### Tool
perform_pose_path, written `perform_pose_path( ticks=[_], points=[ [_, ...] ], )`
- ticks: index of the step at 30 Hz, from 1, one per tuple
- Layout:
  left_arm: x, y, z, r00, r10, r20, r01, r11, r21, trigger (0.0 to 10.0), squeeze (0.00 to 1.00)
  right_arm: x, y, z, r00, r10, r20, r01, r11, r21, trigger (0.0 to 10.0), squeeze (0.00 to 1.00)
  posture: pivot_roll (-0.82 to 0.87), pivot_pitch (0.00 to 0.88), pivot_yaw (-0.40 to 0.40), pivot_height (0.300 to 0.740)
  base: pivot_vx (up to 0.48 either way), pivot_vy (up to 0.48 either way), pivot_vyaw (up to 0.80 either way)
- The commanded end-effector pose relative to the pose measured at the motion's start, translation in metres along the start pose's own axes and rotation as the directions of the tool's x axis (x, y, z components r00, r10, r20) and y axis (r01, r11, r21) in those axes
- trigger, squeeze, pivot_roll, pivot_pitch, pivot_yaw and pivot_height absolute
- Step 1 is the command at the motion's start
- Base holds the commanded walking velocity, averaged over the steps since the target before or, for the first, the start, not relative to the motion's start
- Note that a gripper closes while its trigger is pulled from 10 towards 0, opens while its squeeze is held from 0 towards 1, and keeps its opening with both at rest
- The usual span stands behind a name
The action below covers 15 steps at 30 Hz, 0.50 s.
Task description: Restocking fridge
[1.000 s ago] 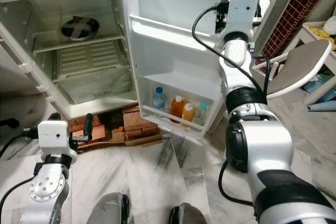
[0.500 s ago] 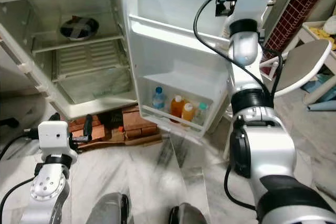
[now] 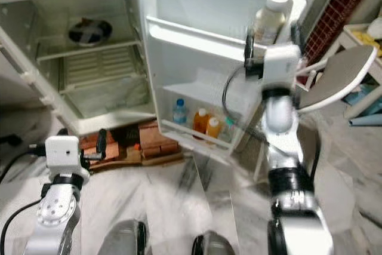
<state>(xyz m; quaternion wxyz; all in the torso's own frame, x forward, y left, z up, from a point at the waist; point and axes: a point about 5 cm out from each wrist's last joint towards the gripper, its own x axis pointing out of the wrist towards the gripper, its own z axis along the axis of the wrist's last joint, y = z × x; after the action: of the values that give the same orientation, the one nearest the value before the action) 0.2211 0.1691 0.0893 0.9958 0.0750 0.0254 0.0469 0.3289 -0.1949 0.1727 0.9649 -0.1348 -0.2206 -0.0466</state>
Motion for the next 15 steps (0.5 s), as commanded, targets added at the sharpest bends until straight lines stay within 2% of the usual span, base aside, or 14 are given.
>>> perform_pose_path(
  ticks=[1,2,3,7,9,10,11,12,14,15],
  points=[
    [0.0,0.0,-0.002,1.0,0.004,-0.01,-0.003,1.0,0.013,10.0,0.0,0.002,0.001,0.012,0.999,-0.016,0.035,0.016,1.0,0.008,10.0,1.0,0.14,0.079,-0.012,0.74,0.0,-0.48,0.0],
    [0.001,0.0,-0.003,1.0,0.003,-0.016,-0.002,1.0,0.031,10.0,0.0,-0.008,0.006,0.01,1.0,0.008,0.02,-0.008,1.0,0.003,10.0,1.0,0.14,0.079,-0.008,0.74,0.0,-0.48,0.0],
    [0.002,0.0,-0.004,1.0,0.004,-0.021,-0.003,0.999,0.041,10.0,0.0,-0.014,0.016,0.011,0.996,0.078,0.039,-0.078,0.997,-0.011,10.0,1.0,0.14,0.078,-0.007,0.74,0.0,-0.48,0.0],
    [0.003,-0.001,-0.006,1.0,0.003,-0.03,-0.002,0.999,0.041,10.0,0.0,-0.021,0.026,0.012,0.99,0.14,0.034,-0.14,0.99,0.002,10.0,1.0,0.13,0.078,-0.009,0.74,0.0,-0.48,0.0],
    [0.004,-0.004,-0.005,1.0,-0.012,-0.025,0.013,0.998,0.056,10.0,0.0,-0.027,0.035,0.007,0.98,0.201,0.008,-0.201,0.979,0.038,10.0,0.81,0.14,0.081,-0.017,0.74,0.0,-0.48,0.0],
    [0.004,-0.004,-0.005,1.0,-0.017,-0.02,0.018,0.998,0.062,10.0,0.0,-0.029,0.038,0.007,0.974,0.227,0.001,-0.227,0.973,0.044,10.0,0.75,0.14,0.082,-0.02,0.74,0.0,-0.48,0.0],
    [0.004,-0.005,-0.005,1.0,-0.019,-0.016,0.02,0.998,0.065,10.0,0.0,-0.03,0.04,0.006,0.97,0.243,-0.004,-0.243,0.969,0.047,10.0,0.75,0.14,0.082,-0.02,0.74,0.0,-0.48,0.0],
    [0.005,-0.005,-0.004,1.0,-0.019,-0.014,0.02,0.998,0.066,10.0,0.0,-0.032,0.043,0.006,0.965,0.263,-0.013,-0.262,0.964,0.054,10.0,0.62,0.14,0.083,-0.024,0.74,0.0,-0.48,0.0],
    [0.005,-0.006,-0.004,1.0,-0.018,-0.014,0.019,0.998,0.066,10.0,0.0,-0.032,0.044,0.005,0.965,0.263,-0.017,-0.262,0.963,0.06,10.0,0.59,0.14,0.084,-0.026,0.74,0.0,-0.48,0.0],
    [0.006,-0.006,-0.004,1.0,-0.017,-0.013,0.018,0.998,0.068,10.0,0.0,-0.032,0.045,0.004,0.961,0.275,-0.029,-0.272,0.96,0.07,10.0,0.4,0.14,0.083,-0.026,0.74,0.0,-0.48,0.8]
  ],
)
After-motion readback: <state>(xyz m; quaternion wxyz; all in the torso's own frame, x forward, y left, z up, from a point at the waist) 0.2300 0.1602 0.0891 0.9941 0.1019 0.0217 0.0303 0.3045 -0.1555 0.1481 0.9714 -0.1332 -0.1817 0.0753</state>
